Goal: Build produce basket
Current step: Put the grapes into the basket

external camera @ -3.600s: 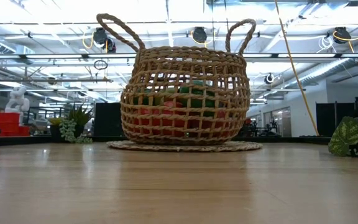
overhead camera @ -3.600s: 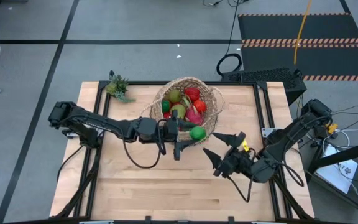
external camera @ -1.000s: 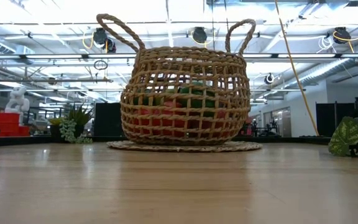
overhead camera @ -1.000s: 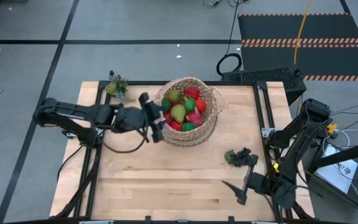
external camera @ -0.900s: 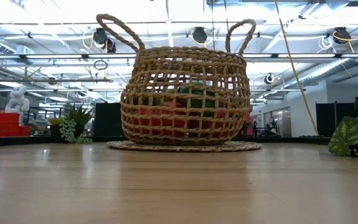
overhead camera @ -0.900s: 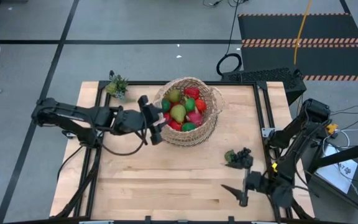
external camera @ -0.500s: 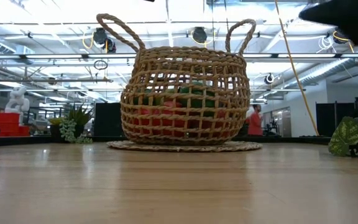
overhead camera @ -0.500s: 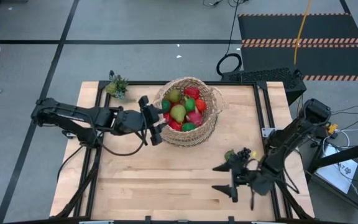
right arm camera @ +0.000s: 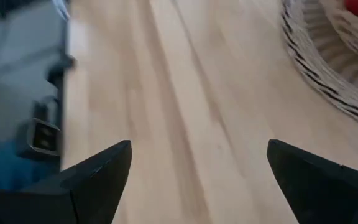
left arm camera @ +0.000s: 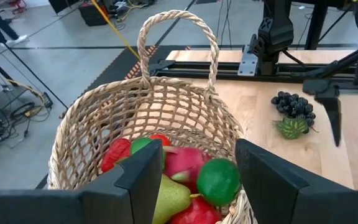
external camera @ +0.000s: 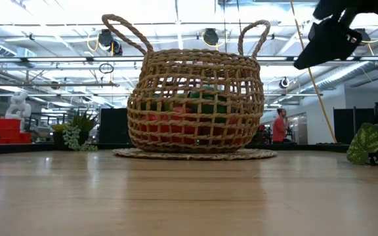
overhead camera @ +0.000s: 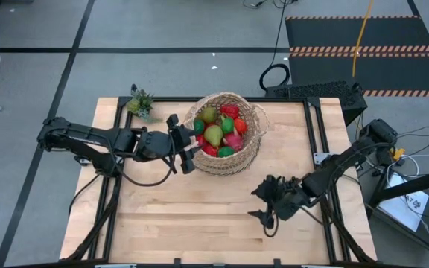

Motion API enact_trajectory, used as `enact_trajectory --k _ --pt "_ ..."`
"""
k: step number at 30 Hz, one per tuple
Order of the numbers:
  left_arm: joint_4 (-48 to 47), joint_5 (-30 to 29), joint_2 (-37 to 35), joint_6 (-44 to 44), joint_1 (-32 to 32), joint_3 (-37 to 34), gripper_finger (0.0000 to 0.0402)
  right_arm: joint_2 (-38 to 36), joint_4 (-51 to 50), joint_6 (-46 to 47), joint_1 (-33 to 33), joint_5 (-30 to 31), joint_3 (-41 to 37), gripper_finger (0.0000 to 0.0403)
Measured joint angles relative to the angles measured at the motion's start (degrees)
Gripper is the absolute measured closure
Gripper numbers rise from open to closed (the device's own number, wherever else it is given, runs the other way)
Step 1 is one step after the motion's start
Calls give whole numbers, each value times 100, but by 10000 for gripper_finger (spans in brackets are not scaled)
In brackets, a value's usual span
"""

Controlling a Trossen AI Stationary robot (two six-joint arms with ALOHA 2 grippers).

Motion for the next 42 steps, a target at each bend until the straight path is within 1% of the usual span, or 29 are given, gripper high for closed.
enact_trajectory --k 3,7,10,12,16,21,27,31,37,42 --pt "-2 0 0 29 0 0 198 0 -1056 25 -169 -201 419 35" --pt "-4 7 0 98 0 0 201 -2 -1845 -22 -441 -607 666 35" --pt "-4 7 0 101 0 0 201 -2 -2305 -320 -670 -984 674 35" --pt "-4 7 0 101 0 0 201 28 -2728 -539 -831 -1129 674 35" --pt "-5 7 0 112 0 0 202 175 -3431 -1117 -1161 -1169 674 35" --pt "-54 46 0 142 0 0 202 615 -3619 -1506 -1478 -1623 674 41" --pt "-88 260 0 147 0 1 202 1197 -3625 -1496 -1697 -2303 674 76" --pt "-94 286 0 146 -2 1 202 1397 -3762 -1348 -1783 -2471 674 105" --pt "-87 286 0 146 0 2 201 1469 -4149 -1292 -1807 -2479 674 139" --pt "-39 286 0 146 0 2 202 1469 -4207 -1044 -1808 -2452 674 168"
